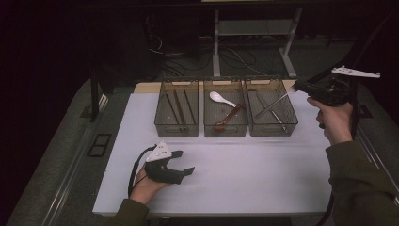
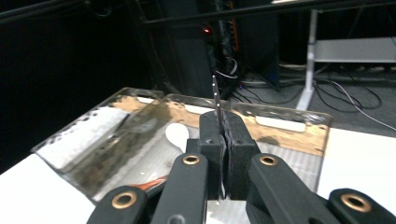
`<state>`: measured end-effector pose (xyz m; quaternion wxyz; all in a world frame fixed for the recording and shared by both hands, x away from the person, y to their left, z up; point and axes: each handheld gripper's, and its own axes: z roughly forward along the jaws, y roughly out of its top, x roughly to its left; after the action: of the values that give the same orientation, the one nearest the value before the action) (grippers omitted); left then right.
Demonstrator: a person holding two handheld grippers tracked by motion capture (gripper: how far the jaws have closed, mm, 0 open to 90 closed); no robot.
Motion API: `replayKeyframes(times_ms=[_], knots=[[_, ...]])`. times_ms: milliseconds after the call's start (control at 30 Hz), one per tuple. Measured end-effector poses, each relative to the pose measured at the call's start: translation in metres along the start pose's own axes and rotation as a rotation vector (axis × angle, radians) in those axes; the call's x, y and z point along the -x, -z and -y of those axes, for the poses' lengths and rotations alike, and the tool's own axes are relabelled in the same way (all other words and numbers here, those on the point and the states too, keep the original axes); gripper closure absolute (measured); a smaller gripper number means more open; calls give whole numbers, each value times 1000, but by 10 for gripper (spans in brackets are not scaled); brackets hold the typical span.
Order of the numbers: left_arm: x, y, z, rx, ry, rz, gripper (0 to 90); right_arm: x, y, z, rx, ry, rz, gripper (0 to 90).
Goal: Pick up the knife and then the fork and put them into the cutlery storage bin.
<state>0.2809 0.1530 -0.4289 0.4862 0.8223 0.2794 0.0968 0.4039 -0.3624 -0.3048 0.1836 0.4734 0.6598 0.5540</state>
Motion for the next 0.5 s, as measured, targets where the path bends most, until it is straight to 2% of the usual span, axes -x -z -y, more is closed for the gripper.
replayKeyframes(times_ms=[100,233,500], knots=[[-2,2,3,-11,-1,0,173,11,-6,2,-17,-9,29,874],[-2,1,3,-17,-1,-8,134,20,-22,9,-72,-18,59,873],[-2,-2,4,-20,5,-19,47,29,-51,25,-164,-38,78,873]])
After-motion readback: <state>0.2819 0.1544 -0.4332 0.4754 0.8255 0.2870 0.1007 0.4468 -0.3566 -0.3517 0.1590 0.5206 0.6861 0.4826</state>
